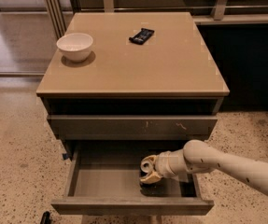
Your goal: Place pepsi can into middle drawer
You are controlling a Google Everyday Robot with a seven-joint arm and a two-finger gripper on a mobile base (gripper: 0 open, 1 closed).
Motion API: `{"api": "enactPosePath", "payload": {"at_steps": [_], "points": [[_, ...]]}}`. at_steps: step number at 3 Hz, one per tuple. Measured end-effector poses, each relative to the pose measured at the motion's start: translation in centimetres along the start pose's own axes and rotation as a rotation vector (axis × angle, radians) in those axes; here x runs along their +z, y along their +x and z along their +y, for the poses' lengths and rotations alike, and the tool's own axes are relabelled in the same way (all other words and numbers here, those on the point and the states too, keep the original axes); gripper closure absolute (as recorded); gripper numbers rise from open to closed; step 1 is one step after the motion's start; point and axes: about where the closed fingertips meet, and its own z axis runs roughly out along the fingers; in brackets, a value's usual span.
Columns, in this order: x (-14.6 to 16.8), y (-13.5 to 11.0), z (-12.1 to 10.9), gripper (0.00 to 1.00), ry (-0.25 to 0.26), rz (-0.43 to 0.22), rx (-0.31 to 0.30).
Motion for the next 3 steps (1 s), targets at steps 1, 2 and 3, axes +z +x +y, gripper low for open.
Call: {"api": "enactPosePath", "payload": {"at_steps": [1,2,3], "points": [[1.2,0.4,-0.1,1.00,-0.007,-0.031,-0.009],[2.3,1.0,0.3,1.00,-0.022,-0.043,-0.013],[2.1,0.8,0.3,0.82,-0.023,-0.044,-0.013]]}}
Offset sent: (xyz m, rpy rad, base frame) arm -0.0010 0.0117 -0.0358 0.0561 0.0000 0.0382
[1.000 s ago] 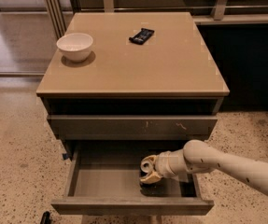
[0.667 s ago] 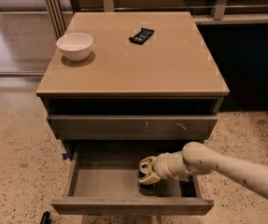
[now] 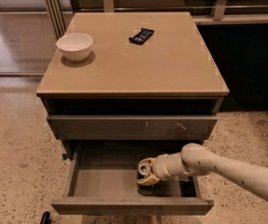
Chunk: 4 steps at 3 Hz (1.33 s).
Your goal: Place pepsi can into middle drawer
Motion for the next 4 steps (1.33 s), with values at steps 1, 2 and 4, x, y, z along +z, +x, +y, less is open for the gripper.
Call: {"api": "enactPosePath", "payload": {"at_steps": [1,2,4], "points": [[0.00,0.00,0.00,0.59,0.000,0.000,0.000],[0.00,0.00,0.00,0.36,0.000,0.000,0.000],[0.02,0.00,0.01,0.00,0.000,0.000,0.000]]}}
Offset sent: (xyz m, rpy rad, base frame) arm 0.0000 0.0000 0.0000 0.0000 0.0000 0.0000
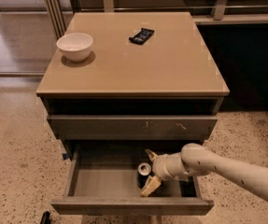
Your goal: Place pepsi can into middle drawer
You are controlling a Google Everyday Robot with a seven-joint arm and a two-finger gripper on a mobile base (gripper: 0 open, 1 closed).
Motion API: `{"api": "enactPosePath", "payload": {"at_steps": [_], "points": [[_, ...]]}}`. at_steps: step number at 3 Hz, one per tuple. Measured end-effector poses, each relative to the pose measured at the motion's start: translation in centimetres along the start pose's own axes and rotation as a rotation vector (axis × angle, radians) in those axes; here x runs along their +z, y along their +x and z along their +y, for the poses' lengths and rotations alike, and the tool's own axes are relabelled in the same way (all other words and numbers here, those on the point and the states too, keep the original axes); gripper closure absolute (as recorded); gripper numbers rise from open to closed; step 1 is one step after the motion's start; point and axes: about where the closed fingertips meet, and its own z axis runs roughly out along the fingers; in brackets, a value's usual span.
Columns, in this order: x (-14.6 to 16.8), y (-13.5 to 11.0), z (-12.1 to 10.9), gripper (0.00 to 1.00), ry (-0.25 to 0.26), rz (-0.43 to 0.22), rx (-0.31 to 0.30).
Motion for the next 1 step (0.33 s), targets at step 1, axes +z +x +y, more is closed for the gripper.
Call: {"api": "enactPosePath", "payload": {"at_steps": [1], "points": [[0.00,0.00,0.00,0.00,0.000,0.000,0.000]]}}
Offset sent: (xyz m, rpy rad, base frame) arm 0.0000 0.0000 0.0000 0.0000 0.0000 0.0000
